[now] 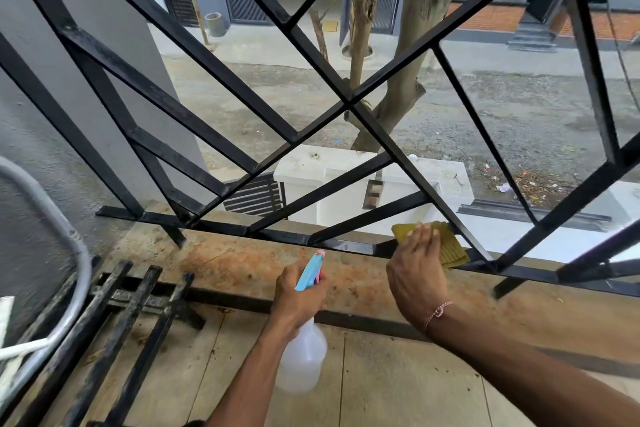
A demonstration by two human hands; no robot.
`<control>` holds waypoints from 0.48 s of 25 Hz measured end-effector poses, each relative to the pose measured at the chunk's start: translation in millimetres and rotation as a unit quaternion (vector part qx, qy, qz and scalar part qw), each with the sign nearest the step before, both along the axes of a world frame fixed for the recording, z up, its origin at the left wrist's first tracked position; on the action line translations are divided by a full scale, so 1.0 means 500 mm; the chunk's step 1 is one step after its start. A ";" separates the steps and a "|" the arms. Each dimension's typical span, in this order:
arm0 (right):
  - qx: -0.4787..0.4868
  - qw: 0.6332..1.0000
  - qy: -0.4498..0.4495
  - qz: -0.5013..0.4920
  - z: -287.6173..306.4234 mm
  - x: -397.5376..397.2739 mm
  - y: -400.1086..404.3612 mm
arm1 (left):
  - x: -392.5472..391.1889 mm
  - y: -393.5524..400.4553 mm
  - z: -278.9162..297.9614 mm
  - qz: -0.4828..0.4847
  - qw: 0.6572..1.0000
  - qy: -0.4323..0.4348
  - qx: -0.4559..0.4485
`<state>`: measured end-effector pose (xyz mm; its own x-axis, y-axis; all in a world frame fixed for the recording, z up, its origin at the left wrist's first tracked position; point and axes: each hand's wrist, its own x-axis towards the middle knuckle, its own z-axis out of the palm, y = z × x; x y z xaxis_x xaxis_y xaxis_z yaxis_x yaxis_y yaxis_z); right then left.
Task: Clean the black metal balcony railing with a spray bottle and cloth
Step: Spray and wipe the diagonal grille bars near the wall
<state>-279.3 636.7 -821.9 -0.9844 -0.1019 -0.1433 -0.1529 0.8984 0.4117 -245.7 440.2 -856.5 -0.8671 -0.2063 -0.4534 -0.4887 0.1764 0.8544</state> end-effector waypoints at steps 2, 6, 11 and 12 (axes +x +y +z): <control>-0.033 0.998 -0.045 0.026 -0.028 -0.004 -0.029 | -0.003 0.009 0.005 -0.005 1.000 0.004 -0.009; -0.190 0.977 -0.068 0.063 -0.118 -0.042 -0.158 | 0.001 0.009 0.024 0.018 1.000 0.021 0.002; -0.247 0.950 -0.026 0.191 -0.129 -0.050 -0.149 | 0.011 -0.024 0.046 0.055 0.998 0.034 0.005; -0.235 0.946 -0.031 0.221 -0.118 -0.049 -0.130 | 0.011 -0.023 0.046 0.051 0.998 0.040 -0.002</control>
<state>-303.6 571.9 -880.8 -0.8220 -0.5683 -0.0365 -0.5670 0.8227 -0.0395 -239.9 428.7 -833.7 -0.8749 -0.2959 -0.3835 -0.4352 0.1325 0.8905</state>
